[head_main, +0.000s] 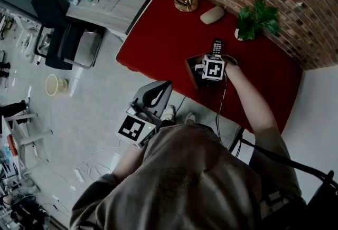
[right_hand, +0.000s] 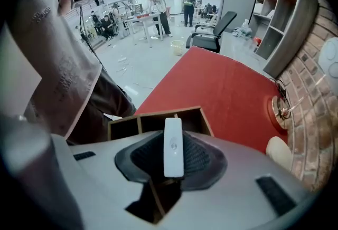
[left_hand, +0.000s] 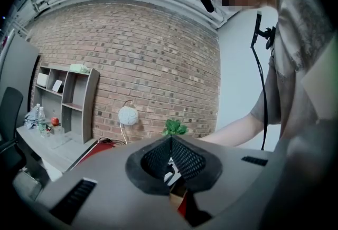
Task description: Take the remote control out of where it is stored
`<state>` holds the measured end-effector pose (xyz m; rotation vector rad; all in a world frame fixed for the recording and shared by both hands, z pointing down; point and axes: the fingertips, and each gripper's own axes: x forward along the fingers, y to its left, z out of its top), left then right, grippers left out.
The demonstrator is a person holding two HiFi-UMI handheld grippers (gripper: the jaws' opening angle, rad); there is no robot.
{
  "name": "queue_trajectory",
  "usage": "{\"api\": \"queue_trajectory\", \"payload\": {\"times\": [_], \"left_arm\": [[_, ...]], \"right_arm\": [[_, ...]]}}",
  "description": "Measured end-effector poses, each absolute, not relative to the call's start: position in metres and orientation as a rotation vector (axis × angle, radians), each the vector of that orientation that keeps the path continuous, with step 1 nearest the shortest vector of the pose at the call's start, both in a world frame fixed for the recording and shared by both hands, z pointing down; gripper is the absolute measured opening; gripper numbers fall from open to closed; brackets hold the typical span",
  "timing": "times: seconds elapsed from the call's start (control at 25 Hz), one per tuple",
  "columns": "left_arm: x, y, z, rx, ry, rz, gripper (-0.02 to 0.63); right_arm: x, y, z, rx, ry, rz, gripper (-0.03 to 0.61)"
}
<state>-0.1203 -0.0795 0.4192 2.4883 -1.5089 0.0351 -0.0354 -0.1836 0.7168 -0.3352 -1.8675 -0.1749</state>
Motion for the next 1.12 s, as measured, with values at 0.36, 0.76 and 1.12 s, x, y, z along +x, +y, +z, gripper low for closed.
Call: {"api": "queue_trajectory", "payload": {"times": [0.36, 0.76, 1.12], "left_arm": [[-0.125, -0.079, 0.415, 2.498, -1.517, 0.009, 0.011], [-0.123, -0.081, 0.415, 2.506, -1.509, 0.011, 0.011], [-0.123, -0.075, 0.410, 2.530, -1.497, 0.010, 0.011]], "right_arm": [[-0.047, -0.180, 0.722, -0.340, -1.873, -0.127, 0.086], [-0.036, -0.188, 0.720, -0.247, -1.828, -0.088, 0.083], [-0.042, -0.185, 0.687, -0.189, -1.913, -0.101, 0.083]]}}
